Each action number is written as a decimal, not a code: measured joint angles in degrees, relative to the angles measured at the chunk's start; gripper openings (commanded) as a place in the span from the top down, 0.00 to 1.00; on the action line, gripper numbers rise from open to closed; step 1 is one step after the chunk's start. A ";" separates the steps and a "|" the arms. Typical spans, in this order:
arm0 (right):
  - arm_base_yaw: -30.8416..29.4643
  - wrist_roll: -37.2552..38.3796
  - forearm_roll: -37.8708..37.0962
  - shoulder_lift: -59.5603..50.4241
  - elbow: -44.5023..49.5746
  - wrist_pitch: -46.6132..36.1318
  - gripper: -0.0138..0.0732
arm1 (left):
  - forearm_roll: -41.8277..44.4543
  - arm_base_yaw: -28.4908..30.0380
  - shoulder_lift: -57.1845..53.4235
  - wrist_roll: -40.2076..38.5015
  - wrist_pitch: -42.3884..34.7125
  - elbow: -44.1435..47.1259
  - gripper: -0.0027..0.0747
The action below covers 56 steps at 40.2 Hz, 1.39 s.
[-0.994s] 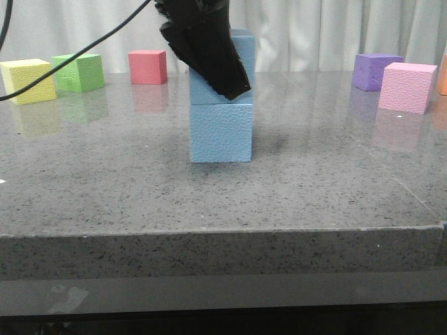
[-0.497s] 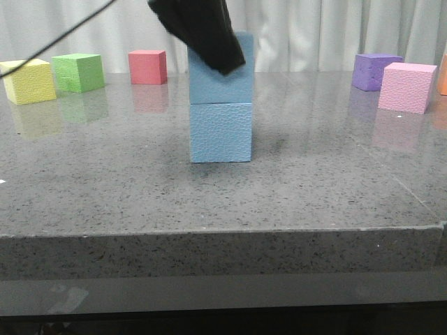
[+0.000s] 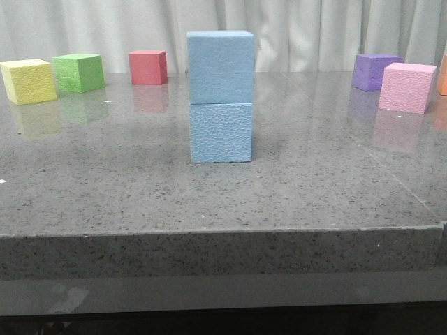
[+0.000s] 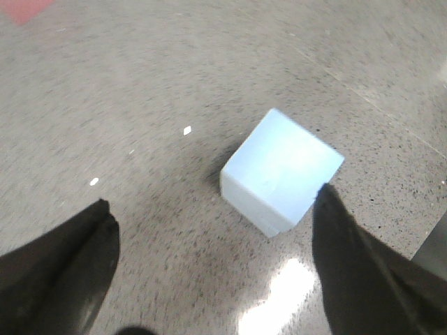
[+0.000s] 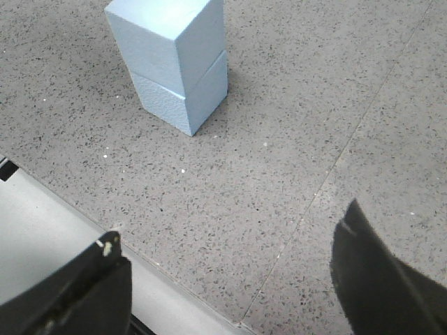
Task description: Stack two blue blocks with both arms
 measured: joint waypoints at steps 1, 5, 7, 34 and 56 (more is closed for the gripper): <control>0.00 0.00 0.00 0.00 0.00 0.00 0.16 | 0.00 0.51 -1.60 -0.63 0.00 1.24 0.28; 0.00 0.00 0.00 0.00 0.00 0.00 0.16 | 0.00 1.77 -7.68 -2.09 -0.96 7.30 0.28; 0.00 0.00 0.00 0.00 0.00 0.00 0.16 | 0.00 2.50 -11.39 -2.50 -2.57 11.62 0.29; 0.00 0.00 0.00 0.00 0.00 0.29 0.55 | 0.09 10.40 -43.69 -6.99 -18.12 50.93 0.72; 0.00 0.10 0.00 0.00 0.00 0.48 0.98 | 0.09 10.40 -43.97 -6.99 -19.19 51.29 0.99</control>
